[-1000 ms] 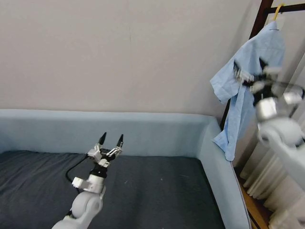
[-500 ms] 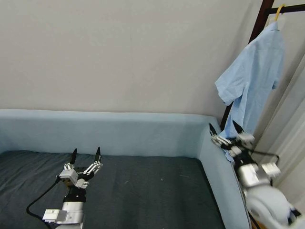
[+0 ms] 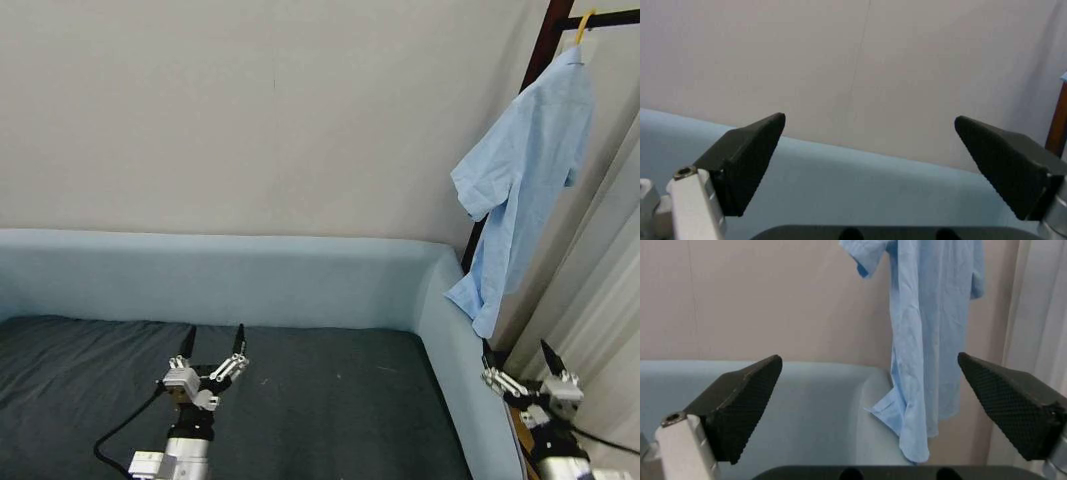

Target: Pick up the clothes from the sofa and hang them on the clothes hanger.

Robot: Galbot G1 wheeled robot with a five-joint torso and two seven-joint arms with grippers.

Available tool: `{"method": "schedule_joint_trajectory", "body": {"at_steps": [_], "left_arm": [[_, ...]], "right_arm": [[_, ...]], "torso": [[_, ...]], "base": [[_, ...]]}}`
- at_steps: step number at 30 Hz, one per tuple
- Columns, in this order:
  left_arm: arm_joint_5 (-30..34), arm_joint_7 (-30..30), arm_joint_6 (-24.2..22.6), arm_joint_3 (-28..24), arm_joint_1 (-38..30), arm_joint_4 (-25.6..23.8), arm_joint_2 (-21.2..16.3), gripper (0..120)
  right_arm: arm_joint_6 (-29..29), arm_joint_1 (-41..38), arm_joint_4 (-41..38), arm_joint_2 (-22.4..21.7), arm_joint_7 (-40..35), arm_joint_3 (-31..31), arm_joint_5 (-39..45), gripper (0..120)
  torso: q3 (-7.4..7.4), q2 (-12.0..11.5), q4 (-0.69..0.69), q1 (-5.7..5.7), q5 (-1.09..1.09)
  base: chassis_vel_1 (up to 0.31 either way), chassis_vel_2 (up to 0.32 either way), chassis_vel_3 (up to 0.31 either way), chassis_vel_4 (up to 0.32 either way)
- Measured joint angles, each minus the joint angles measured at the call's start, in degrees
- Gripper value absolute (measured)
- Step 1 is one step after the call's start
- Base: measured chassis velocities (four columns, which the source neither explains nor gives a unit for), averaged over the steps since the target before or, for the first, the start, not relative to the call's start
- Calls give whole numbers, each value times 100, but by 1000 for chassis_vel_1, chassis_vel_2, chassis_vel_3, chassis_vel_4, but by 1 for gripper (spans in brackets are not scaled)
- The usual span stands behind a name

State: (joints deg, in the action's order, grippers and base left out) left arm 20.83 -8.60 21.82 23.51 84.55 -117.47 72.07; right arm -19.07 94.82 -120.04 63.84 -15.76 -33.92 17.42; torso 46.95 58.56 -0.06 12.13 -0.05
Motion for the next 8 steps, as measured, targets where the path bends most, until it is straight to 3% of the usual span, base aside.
{"method": "schedule_joint_trajectory", "body": {"at_steps": [8], "left_arm": [[-57, -464, -273, 32, 126, -32, 27, 100]], "right_arm": [[-35, -148, 76, 367, 42, 5, -276, 100]], "torso": [[1, -1, 1, 1, 1]], "base": [[0, 0, 0, 0]]}}
